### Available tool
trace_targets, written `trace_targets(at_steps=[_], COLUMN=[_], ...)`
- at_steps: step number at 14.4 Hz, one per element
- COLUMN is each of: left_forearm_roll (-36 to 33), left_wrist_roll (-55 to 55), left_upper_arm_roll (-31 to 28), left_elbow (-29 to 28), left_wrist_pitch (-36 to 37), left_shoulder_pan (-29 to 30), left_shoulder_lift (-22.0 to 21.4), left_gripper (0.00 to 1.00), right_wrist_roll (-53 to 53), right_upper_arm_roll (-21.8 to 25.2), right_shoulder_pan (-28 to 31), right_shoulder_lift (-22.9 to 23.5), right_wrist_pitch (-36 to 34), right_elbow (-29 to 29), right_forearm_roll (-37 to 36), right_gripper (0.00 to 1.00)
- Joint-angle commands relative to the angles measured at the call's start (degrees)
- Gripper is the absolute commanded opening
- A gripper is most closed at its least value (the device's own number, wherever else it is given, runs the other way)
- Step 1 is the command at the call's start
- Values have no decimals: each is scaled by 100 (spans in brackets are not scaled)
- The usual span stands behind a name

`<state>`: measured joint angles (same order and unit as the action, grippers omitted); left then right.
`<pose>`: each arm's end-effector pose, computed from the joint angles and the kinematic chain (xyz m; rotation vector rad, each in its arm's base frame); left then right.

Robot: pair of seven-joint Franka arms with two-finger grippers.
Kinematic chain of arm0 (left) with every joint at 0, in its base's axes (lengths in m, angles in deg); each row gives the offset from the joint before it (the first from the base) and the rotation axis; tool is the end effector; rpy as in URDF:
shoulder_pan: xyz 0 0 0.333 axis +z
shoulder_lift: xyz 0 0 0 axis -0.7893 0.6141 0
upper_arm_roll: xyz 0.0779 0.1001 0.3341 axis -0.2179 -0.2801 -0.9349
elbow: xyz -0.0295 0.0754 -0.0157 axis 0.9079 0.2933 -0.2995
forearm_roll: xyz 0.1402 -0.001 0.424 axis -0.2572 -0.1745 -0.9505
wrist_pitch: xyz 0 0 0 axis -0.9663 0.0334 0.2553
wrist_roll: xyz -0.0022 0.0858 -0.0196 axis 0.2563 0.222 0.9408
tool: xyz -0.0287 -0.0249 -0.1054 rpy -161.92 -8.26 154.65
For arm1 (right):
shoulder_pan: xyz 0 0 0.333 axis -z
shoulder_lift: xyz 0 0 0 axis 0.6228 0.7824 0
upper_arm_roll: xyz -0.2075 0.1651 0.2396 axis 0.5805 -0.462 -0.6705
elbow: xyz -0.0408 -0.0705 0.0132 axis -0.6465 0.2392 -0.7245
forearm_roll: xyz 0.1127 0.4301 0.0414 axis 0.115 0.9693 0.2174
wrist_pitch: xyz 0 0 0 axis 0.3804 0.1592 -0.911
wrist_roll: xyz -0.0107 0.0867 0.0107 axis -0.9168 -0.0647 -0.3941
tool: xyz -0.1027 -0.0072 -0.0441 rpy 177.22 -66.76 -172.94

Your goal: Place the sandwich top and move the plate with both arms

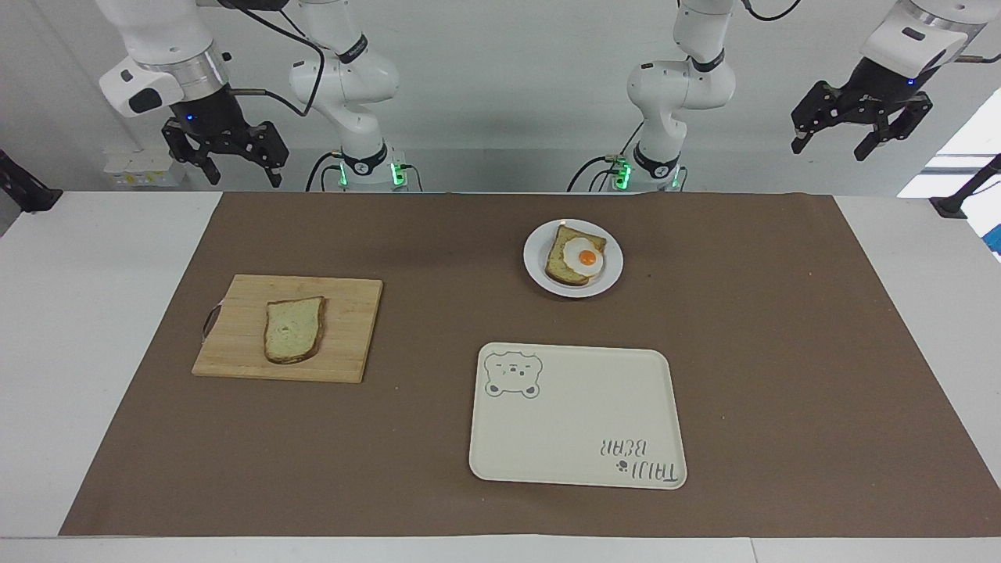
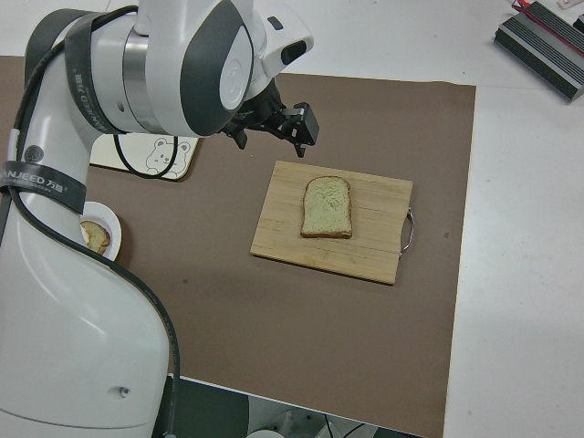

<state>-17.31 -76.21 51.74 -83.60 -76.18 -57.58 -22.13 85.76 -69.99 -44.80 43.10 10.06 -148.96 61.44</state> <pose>0.5625 -0.0001 0.7649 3.0899 -0.2751 -0.0581 0.5711 -0.0201 0.6959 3.1218 -0.0964 -0.0173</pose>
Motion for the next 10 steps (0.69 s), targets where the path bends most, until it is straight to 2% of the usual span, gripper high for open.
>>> trace_targets(at_steps=[1,10], left_forearm_roll=[23,76], left_wrist_roll=[69,69], left_upper_arm_roll=[11,11], left_elbow=[-202,-220], left_wrist_pitch=[36,36], left_shoulder_pan=[-7,11], left_shoulder_lift=[-165,-191], left_gripper=[100,100], right_wrist_roll=[-136,-110], right_upper_arm_roll=[-19,-10], right_shoulder_pan=[22,40], right_shoulder_lift=[-57,-83], right_wrist_pitch=[69,69], right_elbow=[-39,-74], right_forearm_roll=[-35,-44], right_gripper=[100,100])
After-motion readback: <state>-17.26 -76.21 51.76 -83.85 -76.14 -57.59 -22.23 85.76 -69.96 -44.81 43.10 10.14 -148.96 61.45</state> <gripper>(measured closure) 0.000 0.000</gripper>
